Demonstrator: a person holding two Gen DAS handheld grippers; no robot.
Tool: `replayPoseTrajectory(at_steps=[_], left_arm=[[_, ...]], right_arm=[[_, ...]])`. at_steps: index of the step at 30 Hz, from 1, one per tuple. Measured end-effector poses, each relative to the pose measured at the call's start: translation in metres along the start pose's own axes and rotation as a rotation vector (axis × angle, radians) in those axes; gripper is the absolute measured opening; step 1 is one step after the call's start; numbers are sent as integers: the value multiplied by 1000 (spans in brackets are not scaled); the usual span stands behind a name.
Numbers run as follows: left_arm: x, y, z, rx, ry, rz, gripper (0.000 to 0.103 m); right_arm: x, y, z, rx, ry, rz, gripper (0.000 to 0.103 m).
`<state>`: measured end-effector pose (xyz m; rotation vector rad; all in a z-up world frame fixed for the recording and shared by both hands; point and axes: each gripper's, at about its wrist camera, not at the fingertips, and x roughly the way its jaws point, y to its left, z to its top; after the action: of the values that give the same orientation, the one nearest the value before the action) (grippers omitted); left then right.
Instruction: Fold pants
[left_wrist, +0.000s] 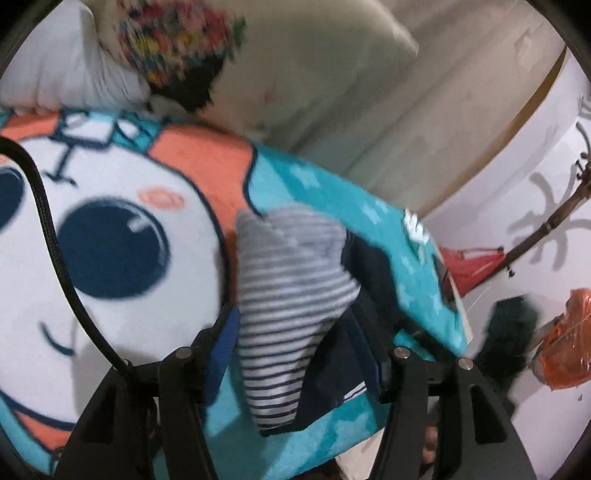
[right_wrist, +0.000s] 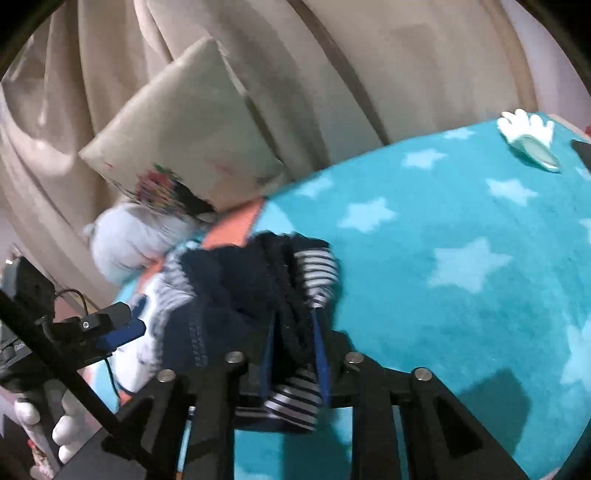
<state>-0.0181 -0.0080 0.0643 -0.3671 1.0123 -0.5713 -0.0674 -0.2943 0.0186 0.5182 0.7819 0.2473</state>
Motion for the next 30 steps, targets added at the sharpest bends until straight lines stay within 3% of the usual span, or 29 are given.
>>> replayPoseTrajectory(at_steps=[2,5,8,10,12,14,15,16,18,20,26,29,30], left_arm=[[11,0,-5,2,25,16,58],[13,-2,-8,12,22,29,58],[11,-2,-8,8,16,29,59],[11,-2,-9,11,15,34,59],[12,-3,-11,19,18,48,59],[18,-4,-13,28,28,65,60],[20,-3,-15,33,33,76,60],[23,-3,-17,38,35,88,60],[25,-3,-20,49,27,91,61],[26,-2,-21,52,31,82,62],[24,-3,-26,56,30,64,64],[14,-1,-26,50,23,8,64],[9,0,-25,45,12,-6,64]], right_arm=[[-13,6,6,-30,-27,-22,28],[-45,23,24,-86,-142,-42,34],[-54,42,45,-105,-171,55,36],[-39,50,57,-76,-114,172,38],[-4,54,65,-26,10,313,38],[46,55,65,11,175,363,38],[69,51,63,26,249,359,37],[83,46,60,44,283,347,23],[100,28,61,38,254,189,1],[93,16,66,26,166,80,1],[80,23,60,-34,127,-20,3],[60,21,61,-5,98,33,18],[53,21,62,1,86,53,34]])
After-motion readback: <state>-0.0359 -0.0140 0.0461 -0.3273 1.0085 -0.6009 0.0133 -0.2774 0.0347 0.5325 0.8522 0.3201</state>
